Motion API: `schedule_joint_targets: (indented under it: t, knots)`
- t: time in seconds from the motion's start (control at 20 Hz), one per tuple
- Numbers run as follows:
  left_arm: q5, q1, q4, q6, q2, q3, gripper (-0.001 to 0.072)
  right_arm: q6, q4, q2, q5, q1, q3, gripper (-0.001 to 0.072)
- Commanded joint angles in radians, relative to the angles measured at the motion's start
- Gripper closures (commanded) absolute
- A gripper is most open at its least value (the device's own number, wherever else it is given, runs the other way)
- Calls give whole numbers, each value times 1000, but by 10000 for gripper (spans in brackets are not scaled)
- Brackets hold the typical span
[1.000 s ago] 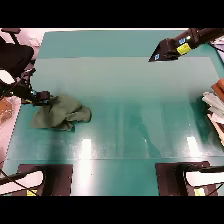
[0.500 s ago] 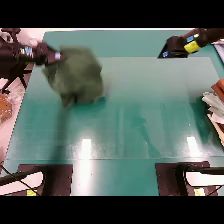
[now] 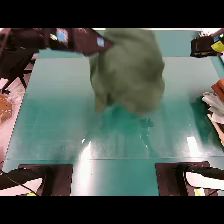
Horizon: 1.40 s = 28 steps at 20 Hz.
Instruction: Fold the shirts.
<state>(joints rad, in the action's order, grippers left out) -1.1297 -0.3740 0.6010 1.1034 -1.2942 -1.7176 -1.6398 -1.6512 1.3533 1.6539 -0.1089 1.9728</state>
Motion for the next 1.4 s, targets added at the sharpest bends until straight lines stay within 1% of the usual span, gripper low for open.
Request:
schedule_joint_targets:
  t: [0.0, 0.1, 0.15, 0.2, 0.25, 0.35, 0.45, 0.65, 0.7, 0.75, 0.85, 0.95, 1.0, 1.05, 1.1, 1.15, 1.25, 1.35]
  knots:
    - [-89, -94, 400, 24, -8, 50, 676, -24, -53, -39, -8, 0, -112, 398]
    - [-110, -100, 514, 20, -15, 153, 676, -47, -51, -77, -47, 0, -233, 398]
    - [-108, -100, 560, -3, -16, 225, 676, -48, -50, -98, -68, 0, -296, 398]
    - [-110, -100, 618, -47, -21, 297, 676, -48, -50, -117, -87, 0, -352, 398]
    - [-109, -100, 675, -66, -26, 357, 676, -47, -50, -135, -108, 0, -407, 398]
    - [-92, -100, 760, -64, -31, 457, 676, -47, -50, -168, -130, 0, -496, 398]
    - [-78, -100, 792, -65, -31, 507, 676, -47, -50, -202, -163, 0, -571, 398]
    - [-32, -100, 806, -64, -31, 510, 671, -47, -50, -262, -214, 0, -680, 398]
    - [-31, -100, 807, -53, -31, 510, 394, -47, -50, -273, -221, 0, -698, 398]
    - [-32, -98, 811, -14, -31, 509, 162, -47, -50, -283, -234, 0, -715, 398]
    - [-71, -83, 835, 74, -31, 495, 156, -47, -45, -299, -254, 0, -735, 396]
    - [-151, -50, 822, 126, -29, 459, 155, -31, -12, -310, -272, 5, -734, 396]
    - [-181, -30, 800, 140, -14, 441, 155, -8, 48, -311, -282, 22, -734, 395]
    - [-187, -11, 771, 153, 17, 430, 155, 24, 132, -310, -283, 51, -734, 364]
    - [-182, 3, 743, 175, 58, 423, 155, 50, 222, -309, -287, 89, -734, 279]
    - [-176, 11, 725, 204, 117, 417, 155, 79, 306, -309, -298, 137, -734, 243]
    - [-161, 2, 709, 235, 231, 416, 156, 115, 426, -309, -318, 230, -734, 243]
    - [-178, -37, 699, 232, 307, 416, 156, 135, 481, -309, -319, 312, -734, 243]
